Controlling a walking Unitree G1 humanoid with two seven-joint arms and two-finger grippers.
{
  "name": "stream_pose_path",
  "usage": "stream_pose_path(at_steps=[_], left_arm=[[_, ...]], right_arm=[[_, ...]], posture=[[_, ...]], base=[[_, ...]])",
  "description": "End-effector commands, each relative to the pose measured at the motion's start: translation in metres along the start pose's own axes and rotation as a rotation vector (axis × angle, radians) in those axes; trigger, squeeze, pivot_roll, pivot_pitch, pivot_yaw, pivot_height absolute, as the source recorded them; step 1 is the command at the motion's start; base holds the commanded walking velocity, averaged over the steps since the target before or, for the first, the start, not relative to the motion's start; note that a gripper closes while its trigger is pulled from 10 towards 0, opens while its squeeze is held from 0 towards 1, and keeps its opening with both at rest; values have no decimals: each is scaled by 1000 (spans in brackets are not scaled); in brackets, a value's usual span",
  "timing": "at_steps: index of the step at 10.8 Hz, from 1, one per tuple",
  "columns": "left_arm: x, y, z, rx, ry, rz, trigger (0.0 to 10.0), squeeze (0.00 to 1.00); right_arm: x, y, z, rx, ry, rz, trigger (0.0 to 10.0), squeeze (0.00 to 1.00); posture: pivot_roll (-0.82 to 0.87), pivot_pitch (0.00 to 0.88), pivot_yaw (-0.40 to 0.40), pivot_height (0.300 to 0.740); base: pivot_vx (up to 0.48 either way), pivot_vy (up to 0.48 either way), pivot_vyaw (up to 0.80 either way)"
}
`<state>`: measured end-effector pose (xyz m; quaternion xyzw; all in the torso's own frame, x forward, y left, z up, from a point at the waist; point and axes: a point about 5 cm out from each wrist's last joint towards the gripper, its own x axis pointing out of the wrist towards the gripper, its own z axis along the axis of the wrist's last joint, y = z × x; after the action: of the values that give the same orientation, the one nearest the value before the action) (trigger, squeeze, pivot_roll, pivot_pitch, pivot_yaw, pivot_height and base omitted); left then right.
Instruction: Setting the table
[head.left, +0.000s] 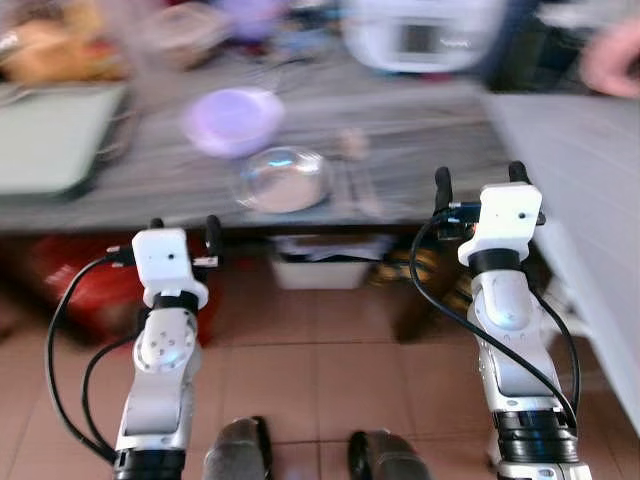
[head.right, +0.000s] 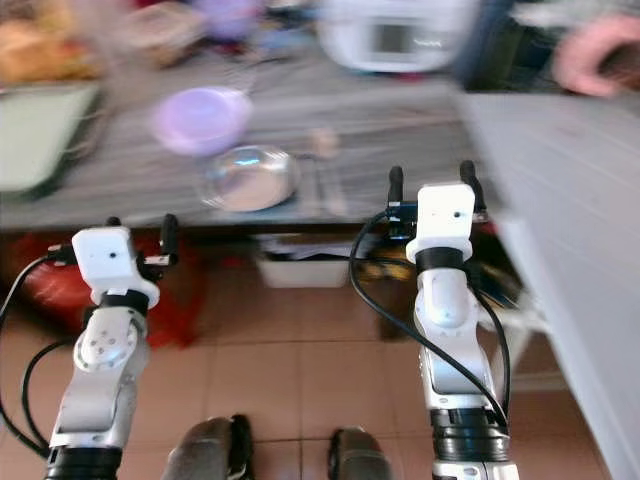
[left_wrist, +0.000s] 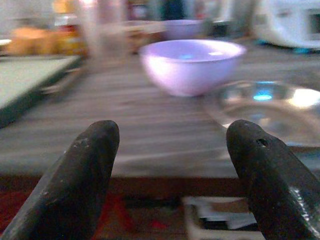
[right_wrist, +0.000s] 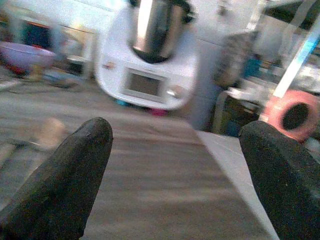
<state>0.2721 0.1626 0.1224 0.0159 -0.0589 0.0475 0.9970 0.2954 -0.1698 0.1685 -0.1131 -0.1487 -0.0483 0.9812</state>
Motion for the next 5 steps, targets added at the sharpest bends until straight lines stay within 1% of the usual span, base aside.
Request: stream_pose_path(at_steps=[1, 2, 3, 4, 5], left_arm=[[0, -3, 0, -10, -1, -3, 10000, 0], [-2, -3, -1, -13, 2, -5, 10000, 0], [-3, -3, -2, -14, 8, -6, 10000, 0], [-4, -3, -2, -14, 10, -5, 10000, 0], [-4, -2, -2, -14, 11, -4, 10000, 0]], right_arm=[[0, -2, 4, -6, -9, -5, 10000, 1000], [-1, -2, 4, -4, -8, -4, 10000, 1000], [-2, -1, 3, -7, -2, 3, 10000, 839], [-2, 1, 3, -13, 2, 16, 10000, 0], [-2, 1, 3, -12, 3, 20, 10000, 0]], posture=[[-4, 109, -13, 740], [-6, 118, -14, 740], [-5, 122, -15, 740], [-5, 130, -17, 740], [-4, 132, -17, 740]], base=[[0, 0, -800], [-255, 0, -800], [-289, 0, -800], [-292, 0, 0], [-292, 0, 0]])
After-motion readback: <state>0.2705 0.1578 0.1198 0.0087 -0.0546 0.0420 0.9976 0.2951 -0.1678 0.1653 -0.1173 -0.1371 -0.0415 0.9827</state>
